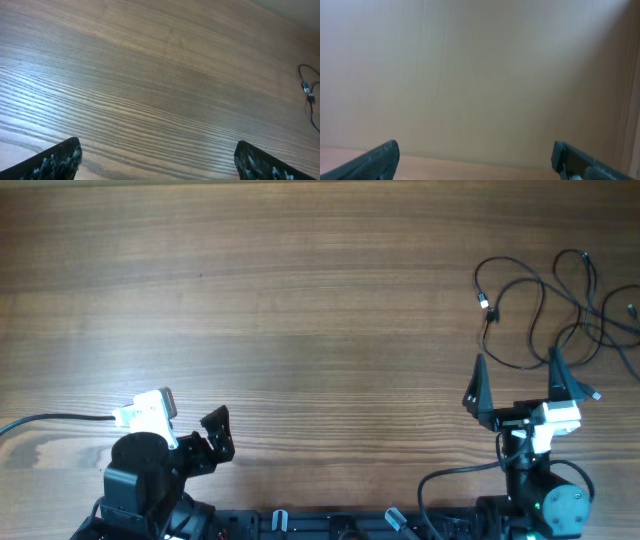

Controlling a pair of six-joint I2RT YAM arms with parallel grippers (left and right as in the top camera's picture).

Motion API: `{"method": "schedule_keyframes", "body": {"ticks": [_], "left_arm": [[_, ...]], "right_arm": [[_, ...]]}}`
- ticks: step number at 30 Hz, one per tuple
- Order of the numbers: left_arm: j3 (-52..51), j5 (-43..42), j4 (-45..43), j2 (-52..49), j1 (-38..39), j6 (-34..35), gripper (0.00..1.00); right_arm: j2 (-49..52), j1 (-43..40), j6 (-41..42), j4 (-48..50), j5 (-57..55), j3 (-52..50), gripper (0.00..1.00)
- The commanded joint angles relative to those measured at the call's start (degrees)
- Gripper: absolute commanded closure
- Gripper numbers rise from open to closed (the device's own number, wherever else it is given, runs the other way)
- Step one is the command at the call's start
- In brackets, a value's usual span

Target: Untangle cables

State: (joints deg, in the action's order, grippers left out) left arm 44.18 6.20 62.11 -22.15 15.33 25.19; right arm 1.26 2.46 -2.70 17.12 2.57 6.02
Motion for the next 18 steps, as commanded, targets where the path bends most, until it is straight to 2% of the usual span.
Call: {"method": "schedule_keyframes", "body": {"ticks": [1, 6, 11, 18], "left_arm": [[-0.3, 1.0, -0.1, 0.4, 0.3, 0.7, 0.0], [-0.3, 1.0, -0.1, 0.4, 0.3, 0.7, 0.0], [-0.3, 1.0, -0.1, 0.4, 0.3, 0.7, 0.0], [-0.4, 1.0, -0.1, 0.4, 0.3, 0.7, 0.0]], "right_arm": [[-1.0, -0.3, 0.1, 6.8, -0.2, -5.3, 0.0], [-1.1, -0.3, -0.3, 1.4, -1.5, -5.7, 0.0], [-1.1, -0.3, 0.3, -17.4, 1.1, -5.7, 0.0], [-1.1, -0.2, -1.6, -17.1, 1.5, -5.7, 0.0]]}}
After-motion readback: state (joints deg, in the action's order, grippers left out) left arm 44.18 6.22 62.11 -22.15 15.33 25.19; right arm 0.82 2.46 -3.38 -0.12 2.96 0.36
